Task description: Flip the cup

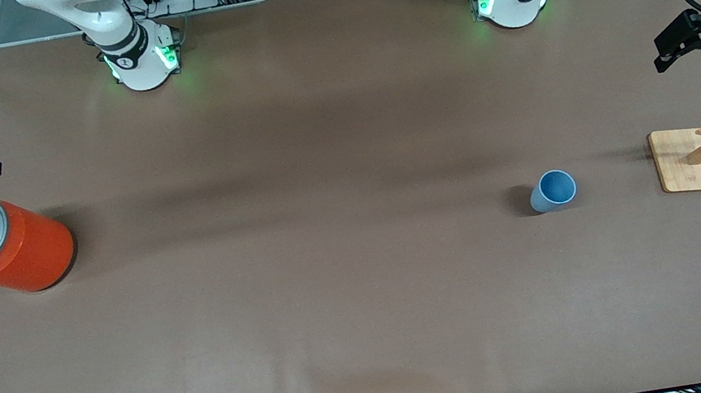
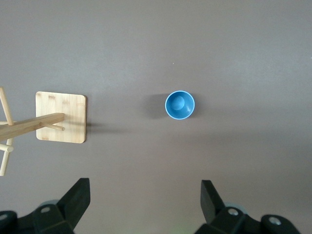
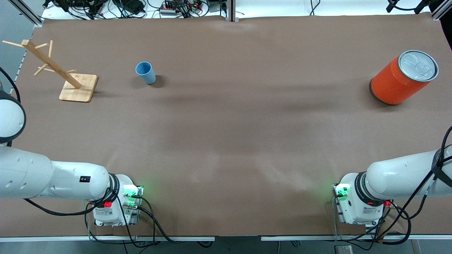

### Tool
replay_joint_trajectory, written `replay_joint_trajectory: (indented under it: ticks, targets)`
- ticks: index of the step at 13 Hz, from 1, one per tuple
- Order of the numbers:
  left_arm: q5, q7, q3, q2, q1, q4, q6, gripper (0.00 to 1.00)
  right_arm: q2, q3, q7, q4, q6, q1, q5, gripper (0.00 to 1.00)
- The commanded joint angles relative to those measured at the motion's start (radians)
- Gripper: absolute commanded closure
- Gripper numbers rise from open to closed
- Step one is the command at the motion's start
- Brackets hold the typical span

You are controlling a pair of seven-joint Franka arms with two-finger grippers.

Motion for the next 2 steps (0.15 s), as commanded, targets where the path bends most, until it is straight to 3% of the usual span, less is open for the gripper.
replay_joint_trajectory:
  ticks: [1,2]
  targets:
    - [-0.001,0.004,0.008,-0.002,-0.006,0.003,-0.001,0.00,-0.008,0.001,0.016,0.001,-0.003,-0.006,0.012,0.00]
    - [-0.001,0.004,0.008,-0.002,-0.006,0.003,0.001,0.00,-0.008,0.001,0.016,0.002,-0.003,-0.006,0.011,0.00]
